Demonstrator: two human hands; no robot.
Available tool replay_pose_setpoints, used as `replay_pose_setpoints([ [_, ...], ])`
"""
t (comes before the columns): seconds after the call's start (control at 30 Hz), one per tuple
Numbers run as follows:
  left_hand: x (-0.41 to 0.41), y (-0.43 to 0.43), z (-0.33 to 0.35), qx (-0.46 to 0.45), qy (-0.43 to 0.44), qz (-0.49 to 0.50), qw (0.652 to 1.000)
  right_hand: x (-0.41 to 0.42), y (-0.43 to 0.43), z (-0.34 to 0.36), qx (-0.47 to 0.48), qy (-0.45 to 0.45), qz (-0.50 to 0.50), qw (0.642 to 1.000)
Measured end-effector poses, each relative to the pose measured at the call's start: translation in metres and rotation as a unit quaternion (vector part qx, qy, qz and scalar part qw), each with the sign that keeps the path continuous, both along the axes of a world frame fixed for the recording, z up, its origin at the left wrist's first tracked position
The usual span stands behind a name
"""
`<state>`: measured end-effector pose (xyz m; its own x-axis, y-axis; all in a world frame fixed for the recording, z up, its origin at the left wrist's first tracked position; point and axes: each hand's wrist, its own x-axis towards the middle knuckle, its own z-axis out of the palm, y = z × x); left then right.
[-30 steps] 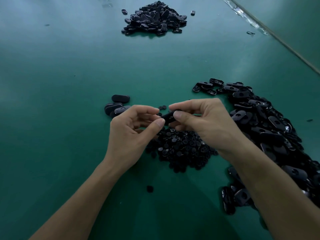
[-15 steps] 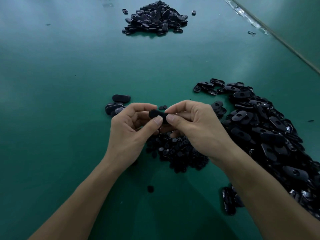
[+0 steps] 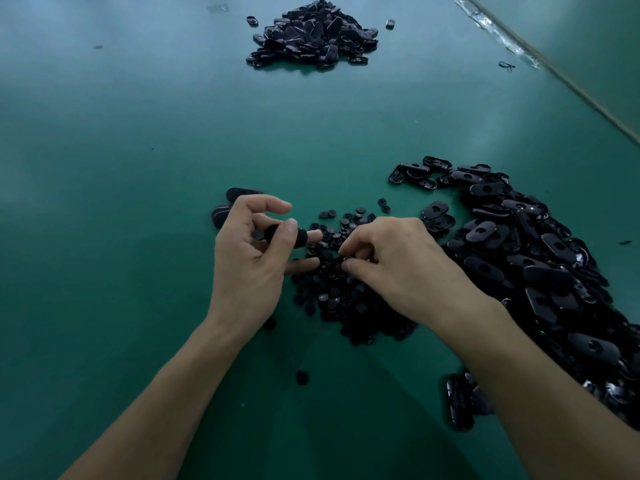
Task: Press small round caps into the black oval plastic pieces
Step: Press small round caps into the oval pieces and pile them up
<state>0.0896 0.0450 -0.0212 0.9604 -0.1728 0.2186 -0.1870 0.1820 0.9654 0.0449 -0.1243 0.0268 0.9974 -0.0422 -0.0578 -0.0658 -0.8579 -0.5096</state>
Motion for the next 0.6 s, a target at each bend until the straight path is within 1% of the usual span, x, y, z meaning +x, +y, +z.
replay_pose_setpoints([
  [0.1, 0.0012, 0.0, -0.0008, 0.001, 0.004, -0.007, 1.0, -0.0013, 0.0023, -0.0005, -0.035, 0.007, 0.01, 0.999],
  [0.2, 0.0022, 0.0002, -0.0007, 0.002, 0.004, -0.008, 1.0, -0.001, 0.0033, -0.0006, -0.047, 0.004, 0.014, 0.999],
  [0.4, 0.0018, 0.0006, 0.001, 0.019, 0.001, -0.002, 1.0, -0.0001, 0.0041, -0.001, -0.048, -0.005, 0.011, 0.999],
  [0.6, 0.0013, 0.0004, 0.0002, 0.015, 0.011, 0.008, 1.0, -0.001, 0.0028, -0.0016, -0.018, -0.022, -0.014, 1.0],
])
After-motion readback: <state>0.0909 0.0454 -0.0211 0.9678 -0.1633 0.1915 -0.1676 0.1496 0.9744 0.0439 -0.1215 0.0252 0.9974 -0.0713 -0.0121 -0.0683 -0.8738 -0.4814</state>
